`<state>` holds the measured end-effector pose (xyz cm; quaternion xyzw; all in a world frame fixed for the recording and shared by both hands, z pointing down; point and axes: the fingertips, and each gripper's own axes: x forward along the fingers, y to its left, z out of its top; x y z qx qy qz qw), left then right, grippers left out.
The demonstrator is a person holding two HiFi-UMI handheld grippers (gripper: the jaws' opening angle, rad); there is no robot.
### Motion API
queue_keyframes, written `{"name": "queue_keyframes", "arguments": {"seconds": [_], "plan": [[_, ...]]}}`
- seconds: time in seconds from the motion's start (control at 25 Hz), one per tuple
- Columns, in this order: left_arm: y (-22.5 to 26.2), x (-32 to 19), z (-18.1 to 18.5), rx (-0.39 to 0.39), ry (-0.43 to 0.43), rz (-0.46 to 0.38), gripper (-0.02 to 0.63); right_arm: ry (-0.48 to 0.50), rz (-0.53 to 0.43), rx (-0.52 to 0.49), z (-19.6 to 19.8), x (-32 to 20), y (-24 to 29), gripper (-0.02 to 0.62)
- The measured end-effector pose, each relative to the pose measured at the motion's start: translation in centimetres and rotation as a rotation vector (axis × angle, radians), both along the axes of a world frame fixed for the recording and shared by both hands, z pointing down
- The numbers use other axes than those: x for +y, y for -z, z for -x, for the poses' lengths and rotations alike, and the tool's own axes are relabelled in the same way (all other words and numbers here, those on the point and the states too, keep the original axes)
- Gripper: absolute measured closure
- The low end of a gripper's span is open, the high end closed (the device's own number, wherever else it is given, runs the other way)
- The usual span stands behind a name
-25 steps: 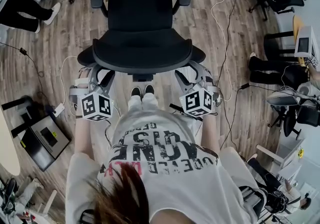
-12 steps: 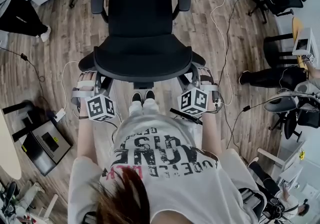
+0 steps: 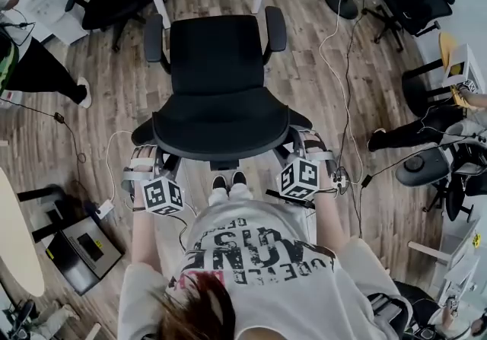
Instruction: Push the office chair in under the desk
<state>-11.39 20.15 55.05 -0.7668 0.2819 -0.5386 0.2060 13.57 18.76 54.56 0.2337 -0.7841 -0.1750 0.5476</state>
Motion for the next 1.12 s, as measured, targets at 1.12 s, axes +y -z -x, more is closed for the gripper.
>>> {"name": "queue_keyframes", "arguments": {"seconds": [1.12], "plan": [[-0.3,-7.3,1.0,-0.006,-0.006,-0.015,0.403,-0.037,0.001,0.021,0.9,-6.5,-0.3,0.385]]}}
